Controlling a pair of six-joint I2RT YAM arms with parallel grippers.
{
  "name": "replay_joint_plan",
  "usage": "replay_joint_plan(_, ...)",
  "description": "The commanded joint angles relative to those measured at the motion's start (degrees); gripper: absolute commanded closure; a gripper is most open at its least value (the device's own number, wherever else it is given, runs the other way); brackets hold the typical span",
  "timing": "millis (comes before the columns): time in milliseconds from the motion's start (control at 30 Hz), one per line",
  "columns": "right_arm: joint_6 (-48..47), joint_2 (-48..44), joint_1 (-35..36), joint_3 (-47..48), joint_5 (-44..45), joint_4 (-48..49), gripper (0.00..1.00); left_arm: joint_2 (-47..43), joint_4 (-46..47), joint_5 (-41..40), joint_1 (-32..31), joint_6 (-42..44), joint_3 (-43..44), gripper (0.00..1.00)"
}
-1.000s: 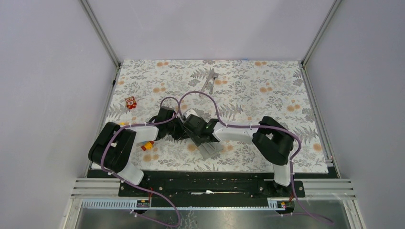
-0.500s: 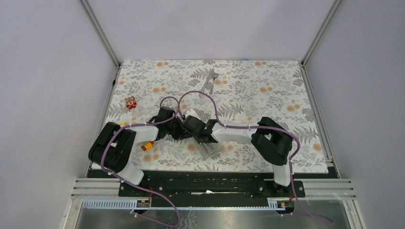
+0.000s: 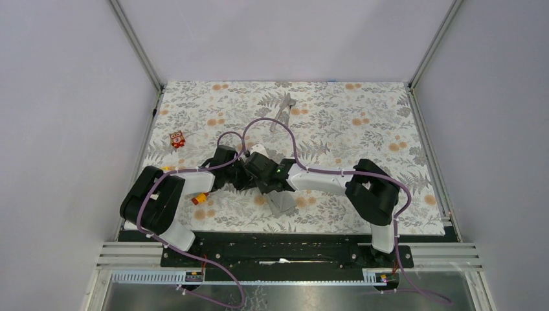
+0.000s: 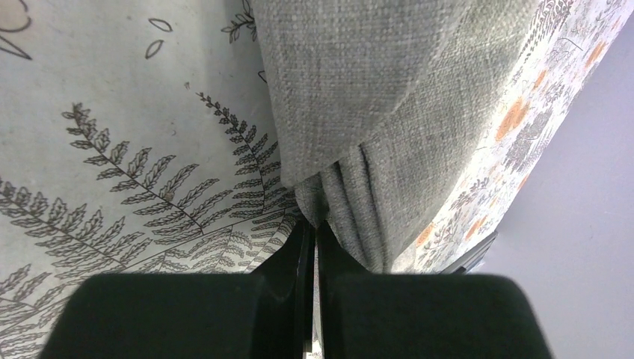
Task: Fold the napkin into a case and place the utensils inside
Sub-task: Stuff the top corner of the smaller-rectangle-folded napkin into the folded napkin.
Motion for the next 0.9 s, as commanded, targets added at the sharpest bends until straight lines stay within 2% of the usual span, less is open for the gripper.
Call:
replay_joint_plan(0,6.1,1.2,-0.3,-1.6,-4.0,5.4,1.0,-0.7,0.3,-1.7,-0.5,0.2,-1.6,0.97)
replay_joint_plan(233,9.9,0.7,-3.5,-11.2,-7.4,15.2,1.0,-1.3,0.2,-2.0,-0.6,0.2,-1.8,0.97)
replay_joint_plan(333,10.0,1.5,-5.0,-13.3,-9.0,17.6,1.0,-2.4,-2.3,-2.5,-0.6,1.6,-1.1,0.93)
replay_joint_plan(467,9.6,1.2,-5.8,-14.7,-9.8,18.3,0.93,-6.8,-12.4,-5.1,0.6,6.8,1.8,0.82)
replay_joint_plan(567,9.4,0.7,-6.2,-15.1,-10.4,18.3,0.9,-10.9,-20.1,-6.2,2.1,10.9,4.8,0.78)
replay_joint_plan(700,9.0,-0.2,-6.3,-15.1,-10.9,18.3,0.88,-12.4,-21.4,-1.2,4.9,12.8,10.1,0.84)
replay_joint_plan(867,8.9,-0.9,-6.4,-15.2,-11.4,18.3,0.85,-4.6,-16.0,4.3,5.2,11.0,17.1,0.98)
